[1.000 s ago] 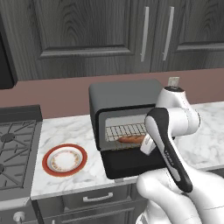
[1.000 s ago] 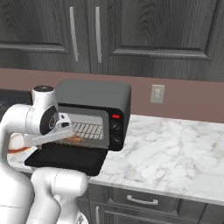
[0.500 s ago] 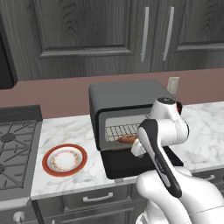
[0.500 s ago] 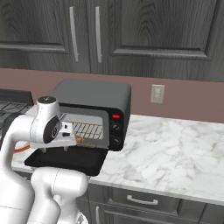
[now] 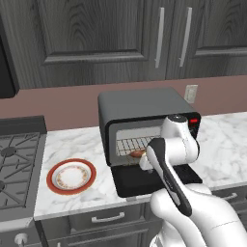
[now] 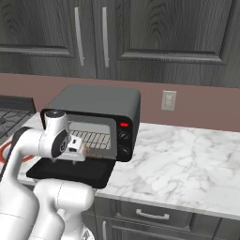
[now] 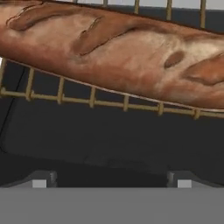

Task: Pull the toaster oven rack outwards. Pick up the baguette from the plate and place it on the toaster oven rack. Close the toaster oven door fully and set the temperature to the lowest setting.

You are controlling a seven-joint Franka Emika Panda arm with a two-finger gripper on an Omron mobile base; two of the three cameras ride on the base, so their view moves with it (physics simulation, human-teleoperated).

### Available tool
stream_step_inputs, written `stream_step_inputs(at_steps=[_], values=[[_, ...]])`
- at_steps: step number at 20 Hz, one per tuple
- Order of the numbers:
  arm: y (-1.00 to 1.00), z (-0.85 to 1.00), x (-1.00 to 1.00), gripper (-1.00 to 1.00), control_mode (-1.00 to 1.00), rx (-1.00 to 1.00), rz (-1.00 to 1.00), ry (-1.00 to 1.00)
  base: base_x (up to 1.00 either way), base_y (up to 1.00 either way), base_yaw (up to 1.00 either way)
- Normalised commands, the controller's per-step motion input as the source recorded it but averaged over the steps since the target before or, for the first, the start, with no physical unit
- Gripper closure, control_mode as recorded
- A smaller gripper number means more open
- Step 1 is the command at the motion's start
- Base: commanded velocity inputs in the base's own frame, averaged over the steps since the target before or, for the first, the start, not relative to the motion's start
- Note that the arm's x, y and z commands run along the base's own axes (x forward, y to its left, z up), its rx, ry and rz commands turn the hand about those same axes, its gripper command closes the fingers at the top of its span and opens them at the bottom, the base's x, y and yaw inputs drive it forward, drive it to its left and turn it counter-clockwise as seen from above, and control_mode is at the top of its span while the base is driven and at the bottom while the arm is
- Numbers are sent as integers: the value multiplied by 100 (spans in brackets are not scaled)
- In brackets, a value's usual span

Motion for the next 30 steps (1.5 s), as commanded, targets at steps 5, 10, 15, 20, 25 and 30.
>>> stream_step_inputs(at_steps=[5,10,15,20,25,30], values=[[0,-2,51,-100,-100,0,-17,1,0,0,0],[0,0,60,-100,-100,-1,-14,0,0,0,0],[0,-1,59,-100,-100,0,-13,0,0,0,0],[0,-4,48,-100,-100,0,-12,0,0,0,0],[0,0,50,-100,-100,0,-9,0,0,0,0],[0,0,-28,-100,-100,0,-2,-1,0,0,0]])
